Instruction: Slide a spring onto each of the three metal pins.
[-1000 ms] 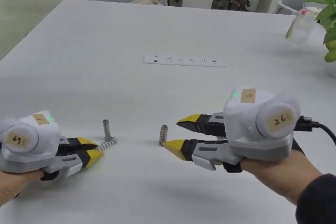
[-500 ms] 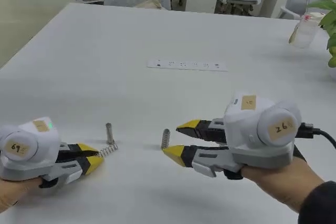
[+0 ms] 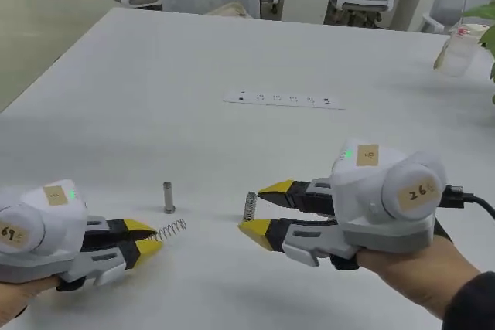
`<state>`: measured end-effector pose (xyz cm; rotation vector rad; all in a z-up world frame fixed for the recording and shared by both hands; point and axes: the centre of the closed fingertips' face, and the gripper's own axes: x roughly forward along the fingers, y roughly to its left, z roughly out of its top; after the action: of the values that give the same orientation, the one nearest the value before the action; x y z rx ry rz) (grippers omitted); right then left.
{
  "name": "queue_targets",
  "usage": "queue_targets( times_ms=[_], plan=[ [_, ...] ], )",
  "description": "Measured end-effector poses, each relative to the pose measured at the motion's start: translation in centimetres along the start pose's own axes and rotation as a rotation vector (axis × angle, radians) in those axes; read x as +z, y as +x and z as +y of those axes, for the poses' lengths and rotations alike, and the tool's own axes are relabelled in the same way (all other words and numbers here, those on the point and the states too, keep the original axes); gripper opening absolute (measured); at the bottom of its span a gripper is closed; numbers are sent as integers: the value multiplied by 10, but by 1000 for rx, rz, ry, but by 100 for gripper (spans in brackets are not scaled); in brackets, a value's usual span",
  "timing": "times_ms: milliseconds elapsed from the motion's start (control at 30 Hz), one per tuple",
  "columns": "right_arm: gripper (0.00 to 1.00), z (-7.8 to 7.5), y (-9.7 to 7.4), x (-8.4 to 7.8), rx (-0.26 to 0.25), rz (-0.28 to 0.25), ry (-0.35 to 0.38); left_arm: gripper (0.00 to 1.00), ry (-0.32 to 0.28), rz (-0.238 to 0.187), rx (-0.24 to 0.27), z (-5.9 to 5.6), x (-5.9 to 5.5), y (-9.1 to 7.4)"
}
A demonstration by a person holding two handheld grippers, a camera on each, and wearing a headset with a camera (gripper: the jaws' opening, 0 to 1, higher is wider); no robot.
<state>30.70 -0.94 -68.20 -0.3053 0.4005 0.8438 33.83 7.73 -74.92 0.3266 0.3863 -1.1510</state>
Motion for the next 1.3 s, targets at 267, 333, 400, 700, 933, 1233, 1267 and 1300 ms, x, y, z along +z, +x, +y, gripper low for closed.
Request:
queue_targets(
  times_ms=[267, 333, 400, 700, 933, 1233, 1267, 1300],
  plan=[
    [26, 11, 1, 5, 42, -14, -8, 3, 53, -44, -47, -21, 21, -10],
    [26, 15, 2, 5, 55, -15, -13, 3, 68, -50, -59, -27, 26, -12],
    [26, 18, 2, 6, 71, -17, -17, 3, 80, -55, -71, -31, 29, -14],
    [22, 42, 2, 6, 191, -21, -25, 3, 180, -52, -183, -58, 40, -24],
    [21, 60, 2, 3, 275, -14, -31, 3, 226, -60, -248, -73, 48, -32],
    [19, 74, 1, 2, 340, -11, -40, 3, 255, -70, -295, -83, 54, -33],
    [19, 75, 1, 2, 344, -12, -39, 3, 256, -73, -303, -85, 55, -34],
    [18, 75, 0, 2, 347, -13, -38, 3, 257, -76, -309, -86, 56, -34]
  ],
)
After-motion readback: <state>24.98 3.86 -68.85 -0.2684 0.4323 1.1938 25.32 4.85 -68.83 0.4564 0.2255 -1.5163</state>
